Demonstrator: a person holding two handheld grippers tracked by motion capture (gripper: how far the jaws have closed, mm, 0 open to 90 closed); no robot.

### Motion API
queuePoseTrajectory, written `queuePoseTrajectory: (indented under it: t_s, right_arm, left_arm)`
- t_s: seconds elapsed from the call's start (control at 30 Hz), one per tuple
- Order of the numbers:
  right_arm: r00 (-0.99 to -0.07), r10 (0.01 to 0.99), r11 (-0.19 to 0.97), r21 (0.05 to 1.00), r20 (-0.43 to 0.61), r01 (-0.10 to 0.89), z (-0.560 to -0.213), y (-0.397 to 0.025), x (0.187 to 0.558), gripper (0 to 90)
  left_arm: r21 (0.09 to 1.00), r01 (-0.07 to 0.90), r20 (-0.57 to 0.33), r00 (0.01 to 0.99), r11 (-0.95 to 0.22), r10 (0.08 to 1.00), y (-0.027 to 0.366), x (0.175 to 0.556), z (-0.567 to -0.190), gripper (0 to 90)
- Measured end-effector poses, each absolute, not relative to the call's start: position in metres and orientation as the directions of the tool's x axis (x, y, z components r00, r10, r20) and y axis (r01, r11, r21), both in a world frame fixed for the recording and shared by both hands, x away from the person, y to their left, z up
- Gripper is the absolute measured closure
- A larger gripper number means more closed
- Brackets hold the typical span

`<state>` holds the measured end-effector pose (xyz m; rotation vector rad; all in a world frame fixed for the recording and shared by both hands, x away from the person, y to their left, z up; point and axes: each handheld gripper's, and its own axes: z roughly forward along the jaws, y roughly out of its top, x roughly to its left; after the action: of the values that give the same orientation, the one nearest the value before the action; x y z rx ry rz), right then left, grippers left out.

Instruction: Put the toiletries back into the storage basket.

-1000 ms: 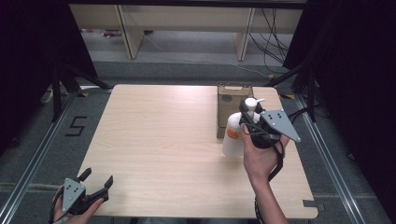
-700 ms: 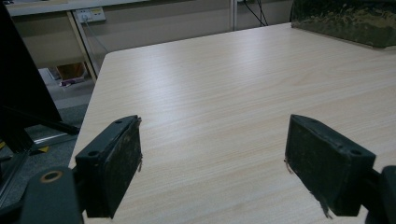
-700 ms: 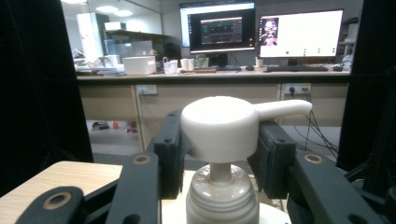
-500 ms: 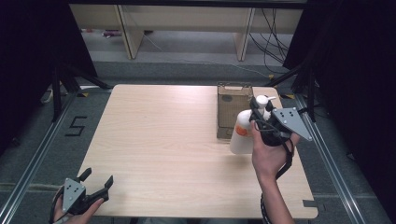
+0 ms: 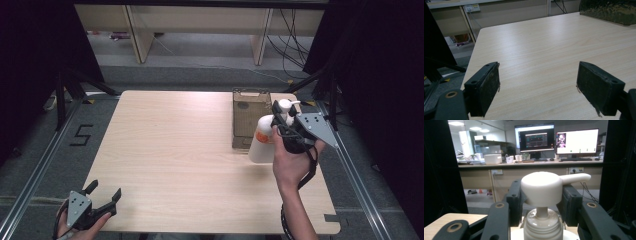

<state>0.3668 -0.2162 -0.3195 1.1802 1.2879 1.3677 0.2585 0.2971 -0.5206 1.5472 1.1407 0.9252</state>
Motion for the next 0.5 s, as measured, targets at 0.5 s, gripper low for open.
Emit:
queuePoseTrajectory:
  t_s: [0.5]
  right_arm:
    - [-0.134,0.989,-0.068,0.998,0.067,-0.003,-0.314,-0.2175,0.3719,59.9]
  left_arm:
    - [0.969,0.226,0.032,0.277,-0.097,0.96,0.297,0.2586,-0.5205,17.7]
